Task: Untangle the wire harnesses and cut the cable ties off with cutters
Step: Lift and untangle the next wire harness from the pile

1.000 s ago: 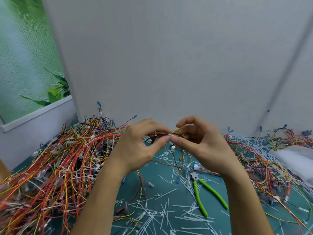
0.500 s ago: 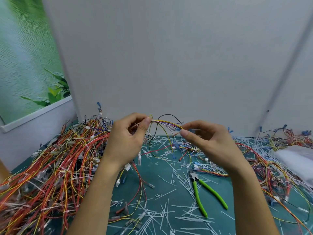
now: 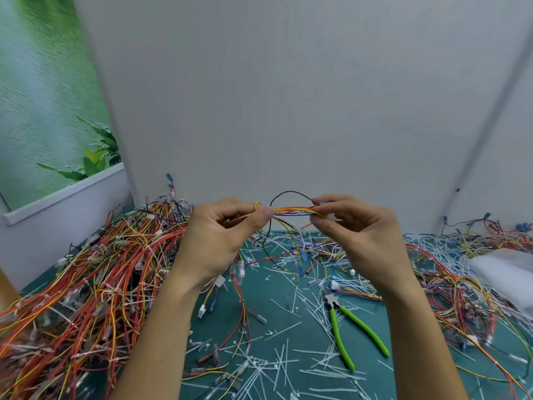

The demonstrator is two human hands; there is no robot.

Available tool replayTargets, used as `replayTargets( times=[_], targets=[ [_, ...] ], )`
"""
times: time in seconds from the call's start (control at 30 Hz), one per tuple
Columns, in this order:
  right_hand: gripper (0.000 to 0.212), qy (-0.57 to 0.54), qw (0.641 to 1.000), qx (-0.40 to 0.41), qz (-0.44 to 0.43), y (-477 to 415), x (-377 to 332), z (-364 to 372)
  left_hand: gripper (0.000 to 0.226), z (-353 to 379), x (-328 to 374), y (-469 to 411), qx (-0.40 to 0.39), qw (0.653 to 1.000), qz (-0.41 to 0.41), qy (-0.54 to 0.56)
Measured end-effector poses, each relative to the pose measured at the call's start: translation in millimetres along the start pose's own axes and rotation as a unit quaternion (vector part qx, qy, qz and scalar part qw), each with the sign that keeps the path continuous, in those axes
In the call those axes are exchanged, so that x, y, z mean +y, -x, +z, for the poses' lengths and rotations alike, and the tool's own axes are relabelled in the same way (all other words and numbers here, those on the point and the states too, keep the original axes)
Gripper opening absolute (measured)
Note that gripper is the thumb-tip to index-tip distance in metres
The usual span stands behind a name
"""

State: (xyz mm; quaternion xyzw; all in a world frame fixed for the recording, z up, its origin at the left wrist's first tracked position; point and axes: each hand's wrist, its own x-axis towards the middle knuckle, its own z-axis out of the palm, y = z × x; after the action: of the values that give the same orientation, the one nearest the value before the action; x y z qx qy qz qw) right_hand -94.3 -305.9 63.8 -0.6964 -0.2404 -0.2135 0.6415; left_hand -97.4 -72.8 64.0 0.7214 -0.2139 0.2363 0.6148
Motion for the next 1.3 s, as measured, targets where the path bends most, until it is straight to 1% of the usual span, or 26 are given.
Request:
replayTargets(
  times=[0.1, 0.27, 0.33, 0.43, 0.57, 0.6, 0.63, 0.67, 0.7, 0.73, 0.77, 0.8, 0.83, 0.87, 0.93, 0.97, 1.03, 1.07, 1.1, 1.13, 1.2, 1.23, 1.3],
  targets=[
    [0.026, -0.021, 1.000, 0.016, 0.001, -0.1, -0.4, -0.8, 0.017, 0.1, 2.3, -0.2, -0.016, 1.000, 0.009, -0.003],
    [0.058, -0.081, 0.996, 0.032, 0.003, 0.0, -3.8, -2.0, 0.024, -0.9, 4.9, 2.2, -0.022, 0.999, 0.021, -0.030],
    [0.066, -0.109, 0.994, 0.030, -0.006, -0.3, -4.2, -2.8, 0.024, -0.1, 5.5, 3.1, -0.014, 0.998, 0.034, -0.056],
    [0.067, -0.129, 0.991, 0.017, -0.011, -0.2, -3.1, -4.4, 0.024, 2.1, 6.1, 2.9, 0.005, 0.992, 0.068, -0.103],
    [0.053, -0.129, 0.991, -0.018, -0.018, 0.8, -2.8, -7.0, 0.025, 1.9, 5.9, 2.6, 0.028, 0.986, 0.093, -0.136],
    [0.050, -0.106, 0.994, -0.028, -0.013, 1.1, -2.2, -8.6, 0.025, 1.4, 5.7, 2.6, 0.038, 0.984, 0.098, -0.142],
    [0.048, -0.056, 0.998, -0.035, -0.008, 1.1, -1.3, -10.2, 0.025, 1.4, 5.5, 2.4, 0.050, 0.982, 0.104, -0.149],
    [0.048, 0.029, 0.999, -0.029, -0.010, 0.8, -0.1, -11.3, 0.025, 1.8, 5.4, 2.1, 0.064, 0.979, 0.109, -0.159],
    [0.051, 0.130, 0.991, -0.011, -0.023, 0.5, 1.4, -10.8, 0.025, 2.9, 5.1, 1.6, 0.079, 0.975, 0.111, -0.174],
    [0.057, 0.217, 0.975, 0.008, -0.047, 0.4, 3.3, -8.2, 0.026, 4.6, 5.1, 1.2, 0.091, 0.971, 0.113, -0.191],
    [0.064, 0.269, 0.960, 0.017, -0.071, 0.5, 4.7, -3.1, 0.027, 7.6, 5.1, 1.1, 0.099, 0.967, 0.115, -0.206],
    [0.070, 0.290, 0.953, 0.009, -0.084, 0.4, 6.3, 3.9, 0.028, 11.7, 5.2, 1.7, 0.100, 0.964, 0.119, -0.215],
    [0.070, 0.297, 0.951, -0.013, -0.090, 1.0, 9.0, 11.2, 0.029, 16.8, 5.5, 3.0, 0.094, 0.965, 0.122, -0.214],
    [0.062, 0.297, 0.950, -0.040, -0.091, 1.6, 14.4, 18.8, 0.029, 22.4, 6.2, 5.1, 0.082, 0.968, 0.120, -0.203],
    [0.022, 0.289, 0.950, -0.064, -0.098, 3.1, 21.8, 29.4, 0.029, 32.0, 9.0, 9.4, 0.059, 0.979, 0.112, -0.159],
    [0.009, 0.263, 0.960, -0.059, -0.078, 3.0, 23.9, 31.1, 0.027, 34.6, 10.3, 10.2, 0.057, 0.982, 0.116, -0.141],
    [0.025, 0.189, 0.982, 0.010, 0.007, 0.0, 31.6, 26.9, 0.024, 33.7, 12.4, 9.5, 0.072, 0.979, 0.137, -0.131],
    [0.028, 0.129, 0.988, 0.062, 0.051, -2.4, 32.2, 21.4, 0.021, 30.3, 12.9, 8.3, 0.086, 0.977, 0.142, -0.135],
    [0.026, 0.057, 0.988, 0.112, 0.093, -4.9, 30.6, 14.3, 0.019, 26.1, 12.5, 6.5, 0.101, 0.976, 0.137, -0.139],
    [0.024, -0.022, 0.980, 0.151, 0.129, -7.3, 28.5, 5.8, 0.016, 21.4, 11.2, 4.9, 0.115, 0.978, 0.116, -0.134],
    [0.020, -0.181, 0.947, 0.193, 0.180, -12.1, 24.2, -11.5, 0.016, 14.5, 5.2, 1.8, 0.115, 0.989, 0.025, -0.094],
    [0.019, -0.251, 0.926, 0.201, 0.196, -13.6, 23.1, -18.7, 0.021, 12.8, 0.0, 0.5, 0.100, 0.991, -0.030, -0.084],
    [0.017, -0.355, 0.888, 0.202, 0.213, -15.9, 23.2, -28.7, 0.042, 13.3, -11.6, -0.5, 0.039, 0.984, -0.131, -0.115]
  ],
)
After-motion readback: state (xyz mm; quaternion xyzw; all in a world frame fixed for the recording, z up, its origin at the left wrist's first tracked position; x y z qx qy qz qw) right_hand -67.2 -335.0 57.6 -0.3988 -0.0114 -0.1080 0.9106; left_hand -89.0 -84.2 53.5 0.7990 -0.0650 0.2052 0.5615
